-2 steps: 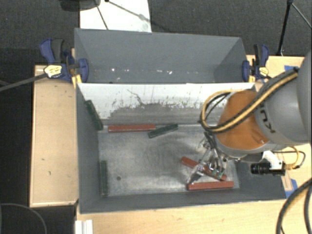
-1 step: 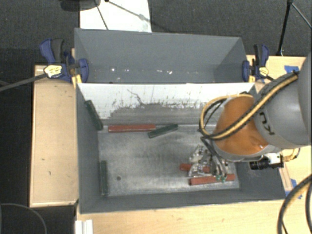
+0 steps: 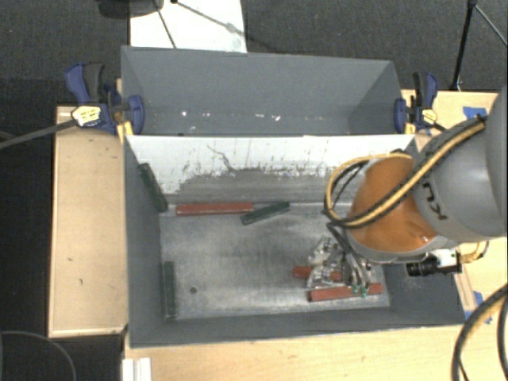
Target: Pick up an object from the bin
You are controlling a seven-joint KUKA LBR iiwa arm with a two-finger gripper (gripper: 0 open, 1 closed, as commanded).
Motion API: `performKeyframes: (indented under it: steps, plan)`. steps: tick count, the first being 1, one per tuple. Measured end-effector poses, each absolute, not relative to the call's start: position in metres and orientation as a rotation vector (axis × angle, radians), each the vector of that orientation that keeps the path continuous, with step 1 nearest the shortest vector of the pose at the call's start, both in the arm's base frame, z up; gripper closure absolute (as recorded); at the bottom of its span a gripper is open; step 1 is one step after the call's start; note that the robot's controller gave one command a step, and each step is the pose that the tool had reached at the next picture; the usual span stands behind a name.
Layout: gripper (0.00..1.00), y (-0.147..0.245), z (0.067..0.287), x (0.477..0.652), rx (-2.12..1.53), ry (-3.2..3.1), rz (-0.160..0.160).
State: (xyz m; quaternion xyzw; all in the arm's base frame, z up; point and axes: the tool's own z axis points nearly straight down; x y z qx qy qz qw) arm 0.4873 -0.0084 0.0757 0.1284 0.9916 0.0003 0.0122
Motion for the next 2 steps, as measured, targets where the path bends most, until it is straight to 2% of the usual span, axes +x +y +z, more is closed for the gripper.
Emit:
performKeyframes:
  steps: [2]
  plan:
    - [1.00,-0.0080,0.0798,0.4856,0.399,3.109,0.001]
